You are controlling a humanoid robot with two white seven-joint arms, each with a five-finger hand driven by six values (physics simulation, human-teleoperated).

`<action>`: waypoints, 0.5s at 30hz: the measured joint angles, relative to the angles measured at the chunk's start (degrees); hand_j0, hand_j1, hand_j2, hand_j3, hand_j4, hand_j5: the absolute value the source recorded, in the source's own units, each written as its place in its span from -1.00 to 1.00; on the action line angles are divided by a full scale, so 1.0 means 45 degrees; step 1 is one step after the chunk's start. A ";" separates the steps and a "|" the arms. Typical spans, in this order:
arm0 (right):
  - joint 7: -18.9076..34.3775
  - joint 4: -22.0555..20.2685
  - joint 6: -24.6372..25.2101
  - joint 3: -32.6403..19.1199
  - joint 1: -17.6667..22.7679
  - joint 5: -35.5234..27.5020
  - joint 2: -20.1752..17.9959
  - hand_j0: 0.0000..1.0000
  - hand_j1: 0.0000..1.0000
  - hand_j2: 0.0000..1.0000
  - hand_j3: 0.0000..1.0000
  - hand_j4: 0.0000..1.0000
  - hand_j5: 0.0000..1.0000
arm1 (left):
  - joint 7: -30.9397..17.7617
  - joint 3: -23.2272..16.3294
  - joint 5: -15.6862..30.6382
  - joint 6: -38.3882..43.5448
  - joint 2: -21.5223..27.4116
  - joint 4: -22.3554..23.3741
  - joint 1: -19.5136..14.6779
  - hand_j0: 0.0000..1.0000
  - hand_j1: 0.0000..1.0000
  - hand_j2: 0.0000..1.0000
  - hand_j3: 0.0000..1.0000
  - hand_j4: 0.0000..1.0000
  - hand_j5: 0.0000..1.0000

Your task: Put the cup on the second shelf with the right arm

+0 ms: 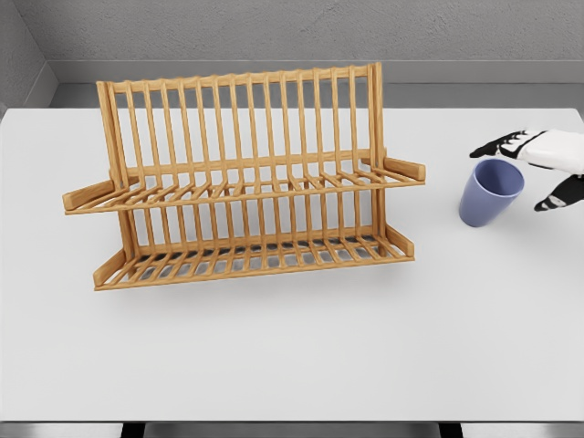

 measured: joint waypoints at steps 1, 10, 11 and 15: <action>0.0000 0.0140 0.0000 0.0079 -0.0039 0.0002 0.0054 1.00 1.00 1.00 1.00 1.00 1.00 | 0.0000 0.0000 0.0000 -0.0002 0.0000 0.0000 0.0000 1.00 1.00 1.00 1.00 1.00 1.00; 0.0000 0.0995 0.0001 0.0973 -0.0938 0.0038 0.0643 1.00 1.00 1.00 1.00 1.00 1.00 | 0.0000 -0.0001 0.0000 0.0002 0.0000 0.0000 0.0000 1.00 1.00 1.00 1.00 1.00 1.00; 0.0000 0.1059 0.0001 0.1020 -0.0938 0.0039 0.0689 1.00 1.00 1.00 1.00 1.00 1.00 | 0.0000 -0.0001 0.0000 0.0001 0.0000 0.0000 0.0000 1.00 1.00 1.00 1.00 1.00 1.00; -0.0001 0.1433 0.0007 0.1462 -0.1387 0.0031 0.0868 1.00 1.00 1.00 1.00 1.00 1.00 | 0.0000 0.0001 0.0000 0.0000 0.0000 0.0001 0.0019 1.00 1.00 1.00 1.00 1.00 1.00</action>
